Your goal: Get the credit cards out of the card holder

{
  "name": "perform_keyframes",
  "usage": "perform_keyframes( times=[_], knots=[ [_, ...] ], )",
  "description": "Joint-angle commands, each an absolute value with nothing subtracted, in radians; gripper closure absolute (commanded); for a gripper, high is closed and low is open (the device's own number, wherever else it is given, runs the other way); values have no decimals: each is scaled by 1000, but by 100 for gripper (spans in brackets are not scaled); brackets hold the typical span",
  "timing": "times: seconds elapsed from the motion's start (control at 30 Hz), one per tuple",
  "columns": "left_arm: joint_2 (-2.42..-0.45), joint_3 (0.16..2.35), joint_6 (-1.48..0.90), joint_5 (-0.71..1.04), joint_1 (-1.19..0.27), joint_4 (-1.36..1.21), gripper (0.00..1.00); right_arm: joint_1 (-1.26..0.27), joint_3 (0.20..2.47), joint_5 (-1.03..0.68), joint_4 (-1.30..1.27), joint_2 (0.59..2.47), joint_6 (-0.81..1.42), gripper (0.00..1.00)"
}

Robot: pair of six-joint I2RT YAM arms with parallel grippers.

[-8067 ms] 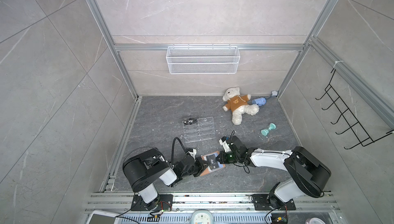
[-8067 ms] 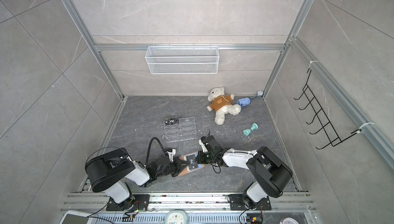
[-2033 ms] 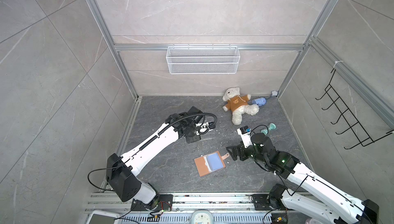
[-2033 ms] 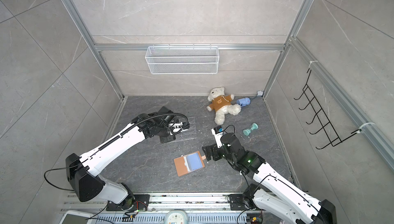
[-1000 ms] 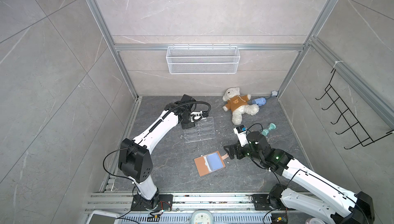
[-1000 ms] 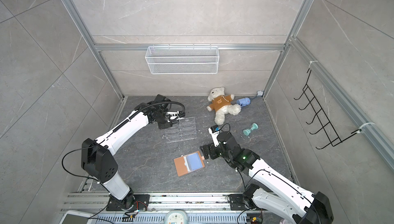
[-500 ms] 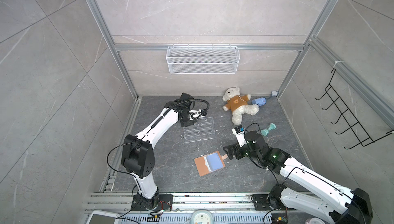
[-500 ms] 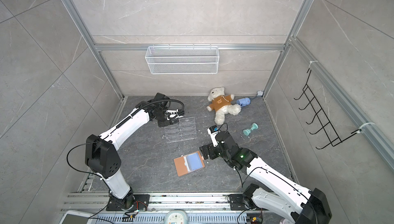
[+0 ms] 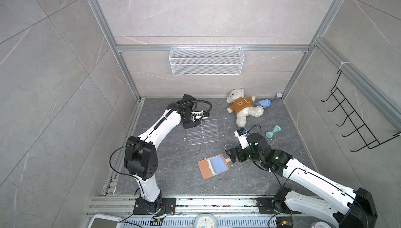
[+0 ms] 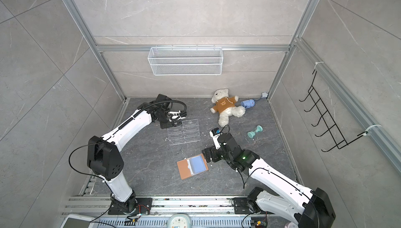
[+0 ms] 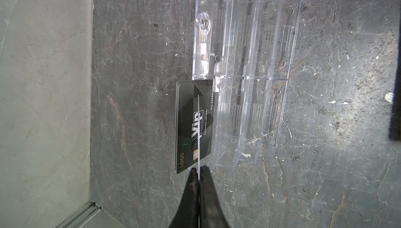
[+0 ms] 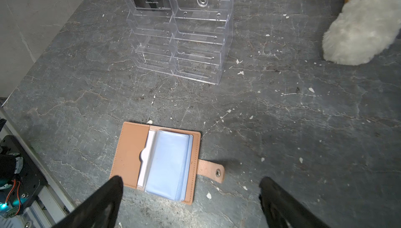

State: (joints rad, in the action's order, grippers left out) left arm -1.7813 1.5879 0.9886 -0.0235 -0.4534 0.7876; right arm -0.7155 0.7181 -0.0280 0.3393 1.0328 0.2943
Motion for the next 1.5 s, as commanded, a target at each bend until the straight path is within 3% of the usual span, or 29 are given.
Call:
perform_keyframes(
  times=[0.0,1.47],
  knots=[
    [-1807,1626,1001,1,-448,771,100,-714,741,-44,325,1049,281,0],
    [-1856,1620,979,5,-446,770,97,-714,739,-49,333,1068,279,0]
  ],
)
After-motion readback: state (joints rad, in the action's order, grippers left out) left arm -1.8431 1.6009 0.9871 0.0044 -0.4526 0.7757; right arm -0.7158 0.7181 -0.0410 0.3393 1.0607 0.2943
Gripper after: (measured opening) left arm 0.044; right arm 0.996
